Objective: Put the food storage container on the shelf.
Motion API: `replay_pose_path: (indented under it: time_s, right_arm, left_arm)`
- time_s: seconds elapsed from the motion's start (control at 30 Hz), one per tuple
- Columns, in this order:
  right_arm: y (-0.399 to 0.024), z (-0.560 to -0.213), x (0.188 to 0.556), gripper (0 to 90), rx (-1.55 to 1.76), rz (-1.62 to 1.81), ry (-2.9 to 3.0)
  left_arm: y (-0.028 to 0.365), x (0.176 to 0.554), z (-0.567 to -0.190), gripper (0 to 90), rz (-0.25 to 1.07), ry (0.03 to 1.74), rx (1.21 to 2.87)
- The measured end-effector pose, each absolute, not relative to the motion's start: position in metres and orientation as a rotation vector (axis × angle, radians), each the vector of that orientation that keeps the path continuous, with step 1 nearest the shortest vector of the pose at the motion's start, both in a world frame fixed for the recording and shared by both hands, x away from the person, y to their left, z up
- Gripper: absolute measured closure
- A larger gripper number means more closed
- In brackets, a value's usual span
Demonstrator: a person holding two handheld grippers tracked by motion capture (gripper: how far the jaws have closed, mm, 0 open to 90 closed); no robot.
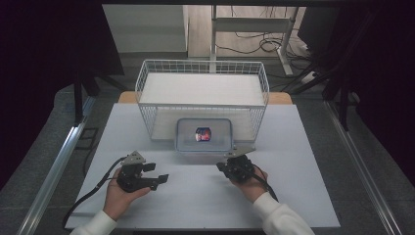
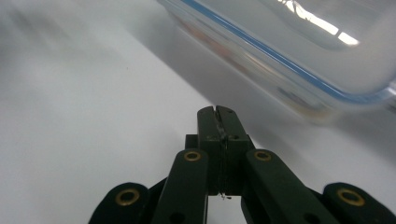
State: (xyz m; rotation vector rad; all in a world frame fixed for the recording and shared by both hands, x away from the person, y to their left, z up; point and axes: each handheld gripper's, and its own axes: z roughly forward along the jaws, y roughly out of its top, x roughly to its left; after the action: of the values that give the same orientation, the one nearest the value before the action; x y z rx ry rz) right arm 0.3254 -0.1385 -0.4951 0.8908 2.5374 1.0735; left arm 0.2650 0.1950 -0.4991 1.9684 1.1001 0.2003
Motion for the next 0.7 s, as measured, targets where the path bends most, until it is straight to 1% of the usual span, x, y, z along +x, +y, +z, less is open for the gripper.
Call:
replay_pose_path:
  time_s: [0.3, 0.7]
  right_arm:
    - [-0.098, -0.509, 0.342, 88.9, 0.824, 1.009, 2.545]
    - [-0.083, -0.506, 0.357, 89.0, 0.870, 1.051, 2.495]
  left_arm:
    - [0.194, 0.265, -0.500, 28.4, 0.204, 1.093, 1.979]
    - [0.195, 0.266, -0.500, 28.3, 0.212, 1.090, 1.984]
